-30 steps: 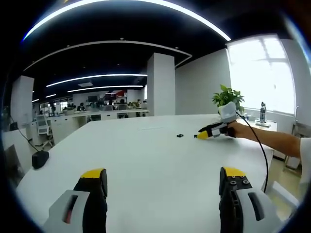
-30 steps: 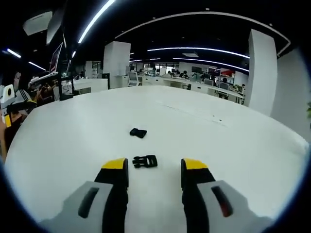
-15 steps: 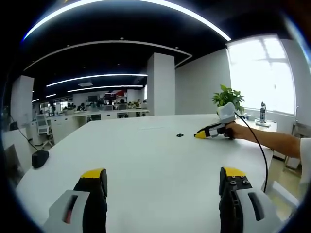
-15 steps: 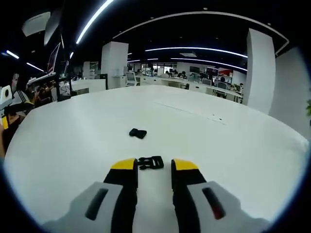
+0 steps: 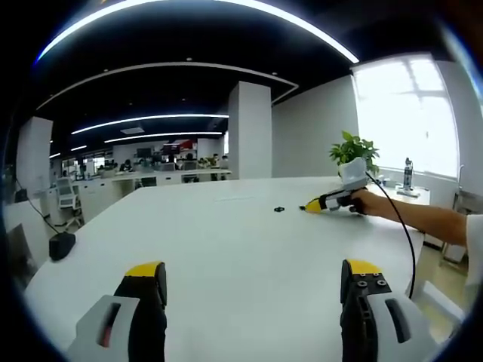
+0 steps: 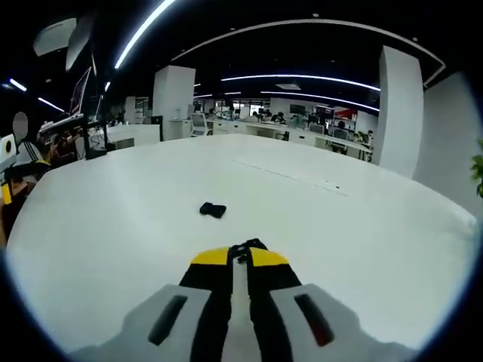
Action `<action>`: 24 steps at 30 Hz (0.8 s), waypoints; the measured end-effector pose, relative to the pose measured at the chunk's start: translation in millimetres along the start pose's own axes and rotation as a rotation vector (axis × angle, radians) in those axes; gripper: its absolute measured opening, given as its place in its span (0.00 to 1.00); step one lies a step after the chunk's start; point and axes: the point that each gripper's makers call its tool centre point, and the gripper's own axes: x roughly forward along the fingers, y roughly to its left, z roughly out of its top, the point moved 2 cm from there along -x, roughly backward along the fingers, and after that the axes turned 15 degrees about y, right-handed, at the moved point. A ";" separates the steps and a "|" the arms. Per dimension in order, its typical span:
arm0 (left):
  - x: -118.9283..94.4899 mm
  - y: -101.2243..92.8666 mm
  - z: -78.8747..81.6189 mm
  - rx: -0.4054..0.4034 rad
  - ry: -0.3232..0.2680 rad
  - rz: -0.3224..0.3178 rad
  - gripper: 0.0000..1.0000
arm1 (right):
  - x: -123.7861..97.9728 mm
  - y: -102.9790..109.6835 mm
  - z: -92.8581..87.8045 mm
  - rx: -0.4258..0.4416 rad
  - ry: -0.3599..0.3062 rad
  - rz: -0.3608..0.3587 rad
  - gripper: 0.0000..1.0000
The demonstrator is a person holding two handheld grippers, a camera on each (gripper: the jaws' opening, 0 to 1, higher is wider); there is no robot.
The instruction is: Snap the two parts of the plastic buckle together until the buckle closes and remains connected.
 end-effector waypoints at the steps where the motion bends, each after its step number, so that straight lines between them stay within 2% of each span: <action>1: 0.1 -0.2 -0.1 0.000 0.000 0.000 0.98 | 0.2 0.1 -0.1 -0.001 0.003 0.002 0.08; 10: 1.4 -1.6 -0.9 0.001 0.003 -0.003 0.98 | -1.4 -0.7 -0.8 -0.002 0.005 -0.008 0.09; 14: 1.3 -2.3 -1.0 0.003 0.002 -0.004 0.98 | 1.1 -0.8 0.8 0.006 0.006 -0.018 0.21; 17: 1.2 -1.9 -1.3 0.002 0.003 -0.003 0.98 | 3.4 -1.1 0.8 0.010 0.009 -0.023 0.25; 21: 0.8 -0.6 -1.7 -0.001 0.003 -0.002 0.98 | 9.0 -4.7 0.0 0.043 0.014 -0.039 0.40; 24: 0.4 0.2 -1.3 -0.002 0.001 -0.001 0.98 | 13.5 -5.7 -1.6 0.053 0.028 -0.046 0.46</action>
